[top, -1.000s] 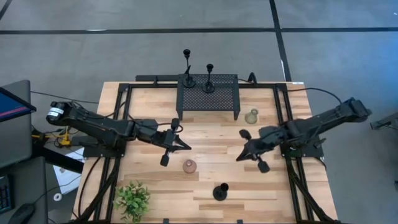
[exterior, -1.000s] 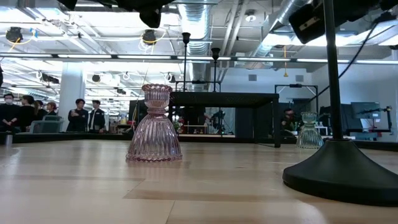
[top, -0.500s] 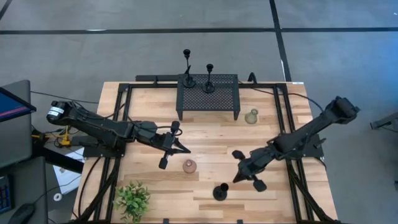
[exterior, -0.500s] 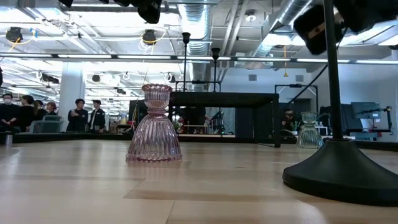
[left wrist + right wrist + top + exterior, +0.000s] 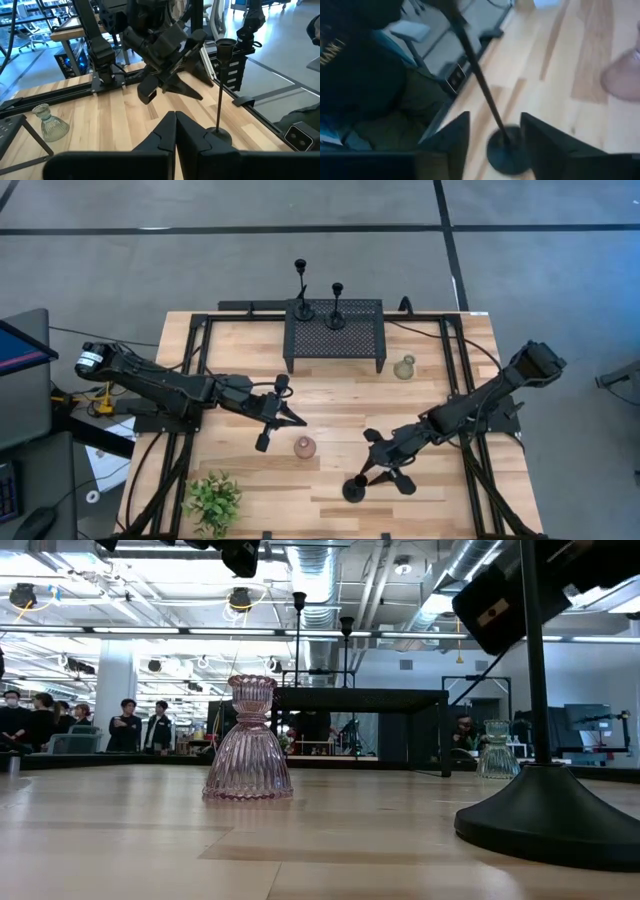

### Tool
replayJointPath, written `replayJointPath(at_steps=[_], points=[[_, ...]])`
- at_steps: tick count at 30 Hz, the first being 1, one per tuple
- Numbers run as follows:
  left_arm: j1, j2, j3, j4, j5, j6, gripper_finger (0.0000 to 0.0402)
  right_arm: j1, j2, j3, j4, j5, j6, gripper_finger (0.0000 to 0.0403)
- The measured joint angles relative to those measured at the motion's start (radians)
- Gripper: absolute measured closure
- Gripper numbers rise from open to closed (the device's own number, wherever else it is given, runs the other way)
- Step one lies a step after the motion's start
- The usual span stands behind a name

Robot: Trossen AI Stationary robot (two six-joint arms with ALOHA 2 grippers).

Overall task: Pick & Place candle stick holders
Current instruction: Put the black candle holder on the shelf

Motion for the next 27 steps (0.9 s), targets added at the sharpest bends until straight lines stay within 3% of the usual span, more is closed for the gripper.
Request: replayJointPath(at_steps=[4,8,22,27], points=[[0.000,0.000,0.000,0.000,0.000,0.000,0.0398,0.007,0.001,0.000,0.074,0.002,0.000,0.0185],[0.000,0.000,0.000,0.000,0.000,-0.019,0.0396,0.007,0.001,0.000,0.121,0.008,0.000,0.0170],[0.000,0.000,0.000,-0.002,0.000,-0.023,0.0398,0.030,0.002,0.000,0.216,0.043,-0.004,0.0249],[0.000,0.000,0.000,-0.005,0.000,-0.023,0.0395,0.050,0.002,0.000,0.216,0.124,-0.008,0.0254]])
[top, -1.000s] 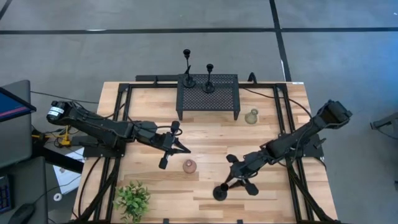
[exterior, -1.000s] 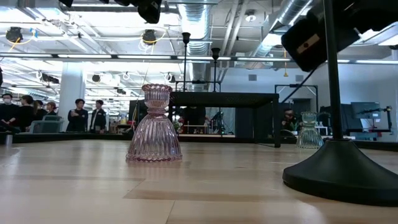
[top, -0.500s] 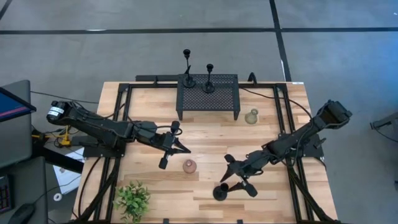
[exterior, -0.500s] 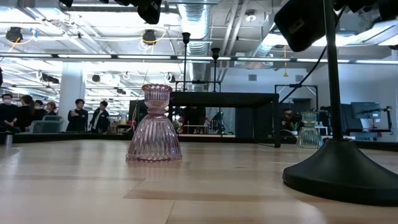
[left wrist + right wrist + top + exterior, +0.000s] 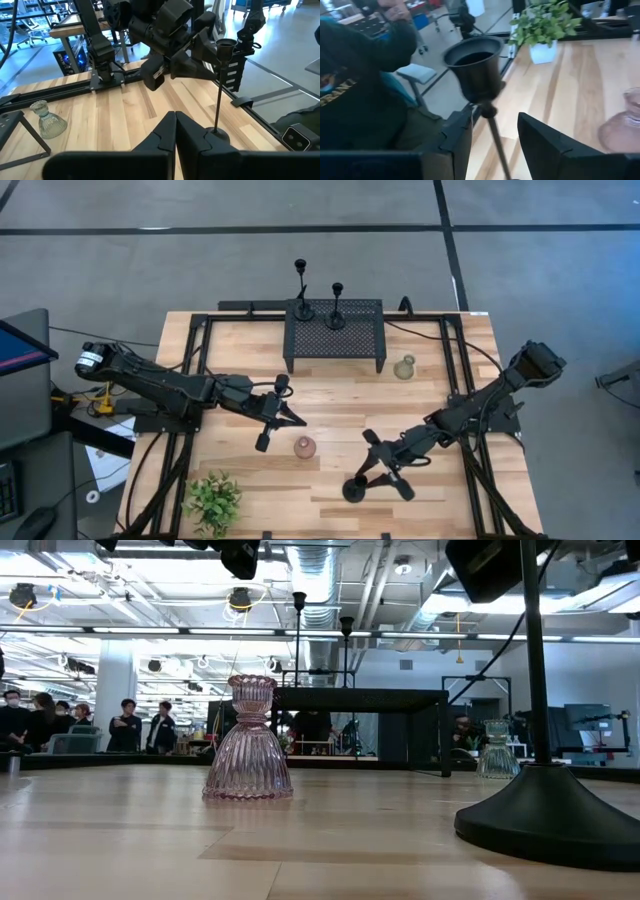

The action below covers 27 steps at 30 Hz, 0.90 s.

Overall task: Pick & Place candle stick holders
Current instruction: Put the black candle holder on the shelf

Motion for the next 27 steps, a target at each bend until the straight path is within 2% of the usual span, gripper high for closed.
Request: replayJointPath(at_steps=[9,17,22,27], points=[[0.000,0.000,0.000,0.000,0.000,-0.004,0.0395,0.003,0.001,0.000,-0.002,0.016,0.000,0.0226],[0.000,0.000,0.000,-0.001,0.000,-0.004,0.0396,0.003,0.139,0.020,0.102,0.010,0.005,0.0218],[0.000,0.000,0.000,-0.001,0.000,-0.004,0.0397,0.013,0.144,0.037,0.108,0.009,0.006,0.0235],[0.000,0.000,0.000,-0.003,0.000,-0.019,0.0396,0.016,0.111,0.037,0.075,0.010,0.007,0.0282]])
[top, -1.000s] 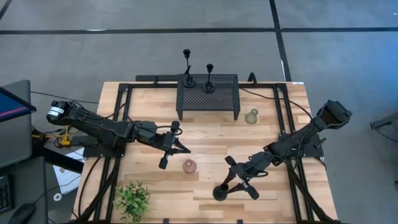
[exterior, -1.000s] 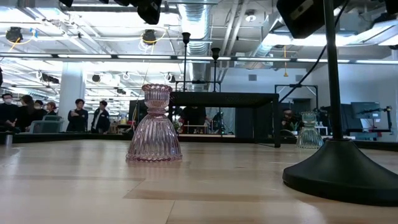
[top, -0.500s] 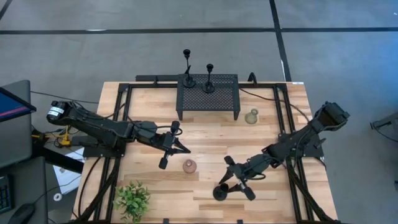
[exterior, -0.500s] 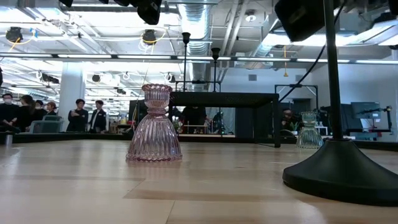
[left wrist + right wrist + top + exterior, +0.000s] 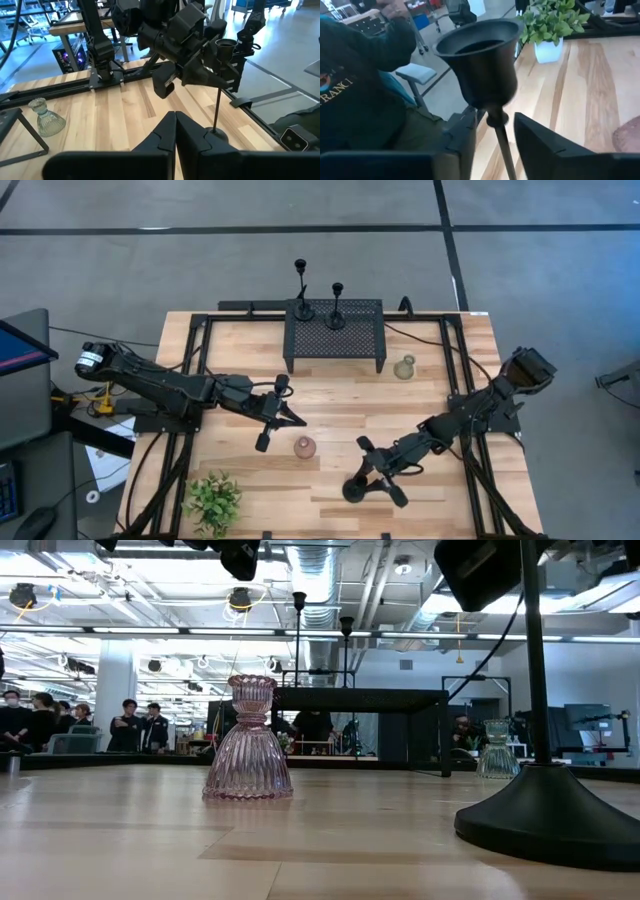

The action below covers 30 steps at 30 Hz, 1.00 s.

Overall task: Pick & Place candle stick holders
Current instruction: Put the black candle holder on the shelf

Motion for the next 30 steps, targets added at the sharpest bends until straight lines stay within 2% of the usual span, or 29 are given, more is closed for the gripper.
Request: replayJointPath(at_steps=[5,11,20,25,30], points=[[0.000,0.000,0.000,0.000,0.000,-0.003,0.0395,0.000,-0.018,0.000,-0.027,0.002,-0.007,0.0342],[0.000,0.000,0.000,-0.001,0.000,-0.003,0.0394,-0.001,-0.019,0.000,-0.025,0.008,-0.036,0.0392],[0.000,0.000,0.000,-0.001,0.000,-0.003,0.0394,-0.005,-0.066,0.000,-0.082,0.079,-0.085,0.0398],[0.000,0.000,0.000,-0.001,0.000,-0.002,0.0397,-0.033,-0.190,0.000,-0.190,0.081,-0.134,0.0400],[0.000,0.000,0.000,-0.001,0.000,-0.002,0.0395,-0.107,-0.326,0.000,-0.316,0.076,-0.174,0.0401]])
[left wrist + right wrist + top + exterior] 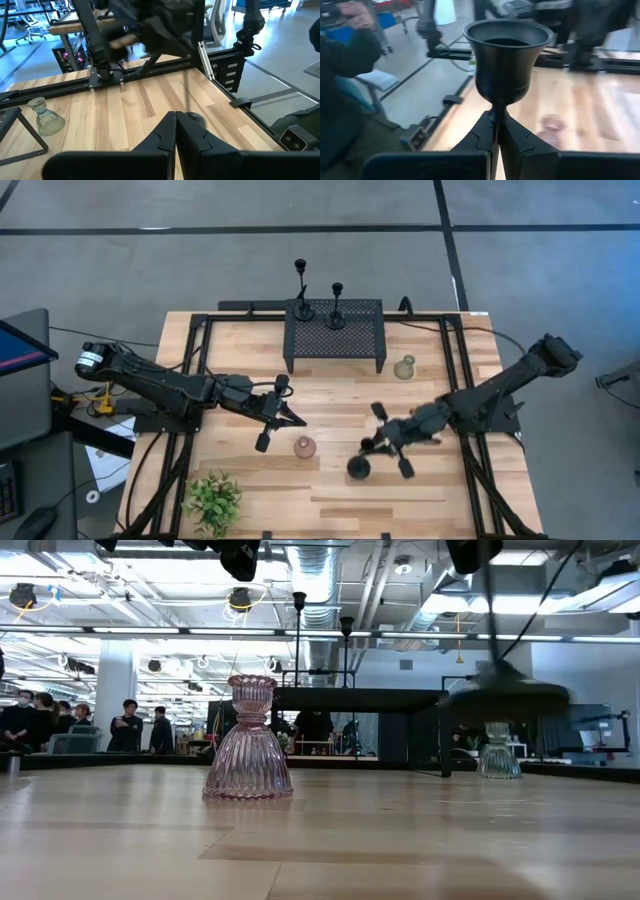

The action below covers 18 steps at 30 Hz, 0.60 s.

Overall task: Pick & Place candle stick holders
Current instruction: Put the black candle holder on the shelf

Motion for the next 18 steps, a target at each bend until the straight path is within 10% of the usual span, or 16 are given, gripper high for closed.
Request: replayJointPath(at_steps=[18], points=[[0.128,0.000,0.001,-0.018,-0.112,-0.001,0.0394,-0.608,-0.202,0.108,-0.296,-0.430,-0.151,0.0402]])
